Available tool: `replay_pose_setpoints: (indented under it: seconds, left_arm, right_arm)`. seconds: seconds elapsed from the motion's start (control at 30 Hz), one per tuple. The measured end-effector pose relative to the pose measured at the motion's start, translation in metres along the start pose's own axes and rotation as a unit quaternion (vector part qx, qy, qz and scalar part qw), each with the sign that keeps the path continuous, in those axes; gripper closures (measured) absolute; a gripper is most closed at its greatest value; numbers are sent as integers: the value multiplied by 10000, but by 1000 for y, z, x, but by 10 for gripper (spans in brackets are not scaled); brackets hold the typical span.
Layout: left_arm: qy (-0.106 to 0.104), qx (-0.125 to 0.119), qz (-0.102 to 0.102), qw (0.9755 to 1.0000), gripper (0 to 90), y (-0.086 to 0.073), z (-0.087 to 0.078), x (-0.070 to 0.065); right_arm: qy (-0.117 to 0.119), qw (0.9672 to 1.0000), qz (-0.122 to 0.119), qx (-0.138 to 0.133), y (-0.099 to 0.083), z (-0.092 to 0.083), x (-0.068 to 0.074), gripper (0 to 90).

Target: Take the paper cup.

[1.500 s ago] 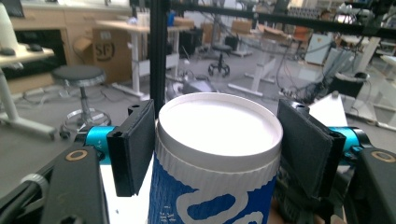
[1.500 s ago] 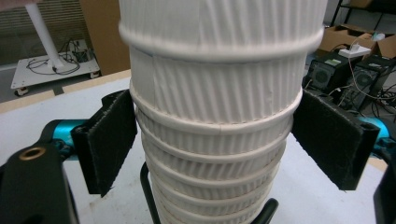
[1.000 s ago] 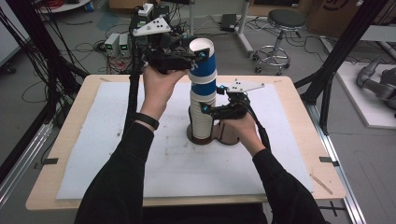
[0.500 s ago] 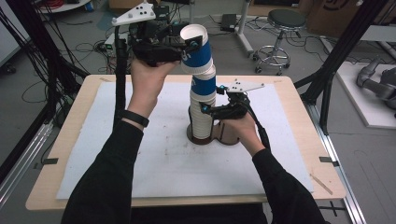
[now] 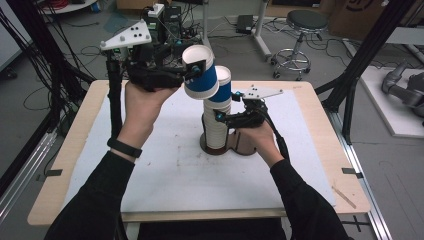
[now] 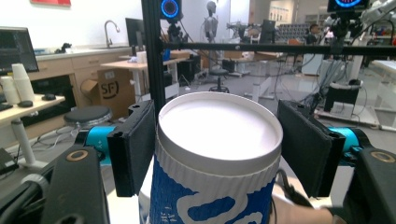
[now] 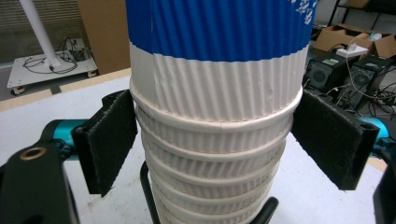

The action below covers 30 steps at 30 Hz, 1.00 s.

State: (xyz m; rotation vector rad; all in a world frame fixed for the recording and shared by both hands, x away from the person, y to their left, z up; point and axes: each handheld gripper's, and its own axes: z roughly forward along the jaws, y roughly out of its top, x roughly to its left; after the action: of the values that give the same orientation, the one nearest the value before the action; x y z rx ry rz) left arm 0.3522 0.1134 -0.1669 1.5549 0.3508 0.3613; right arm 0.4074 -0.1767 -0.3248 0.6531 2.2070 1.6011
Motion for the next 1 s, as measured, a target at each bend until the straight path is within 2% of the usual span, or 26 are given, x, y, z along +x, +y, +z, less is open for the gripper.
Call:
replay_pose_setpoints:
  seconds: [0.2, 0.4, 0.6, 0.77, 1.0]
  left_arm:
    - [-21, 47, -163, 9999, 303, -23, -16, -5]
    - [-54, 88, -295, 9995, 303, -56, -29, -12]
    - [-161, 157, -484, 9986, 303, -88, -35, -14]
    - [-167, 217, -618, 9977, 303, -112, -40, -16]
    - [-235, 459, -677, 9964, 303, -140, -39, -26]
  right_arm:
    - [-24, 10000, 21, -34, -1, 0, 0, 157]
    - [-31, 10000, 21, -34, -1, 0, 1, 157]
    - [-45, 10000, 5, -19, -1, -1, 1, 157]
    - [-54, 10000, 22, -21, -1, -1, 2, 157]
    - [-86, 10000, 30, -28, -1, 0, 2, 158]
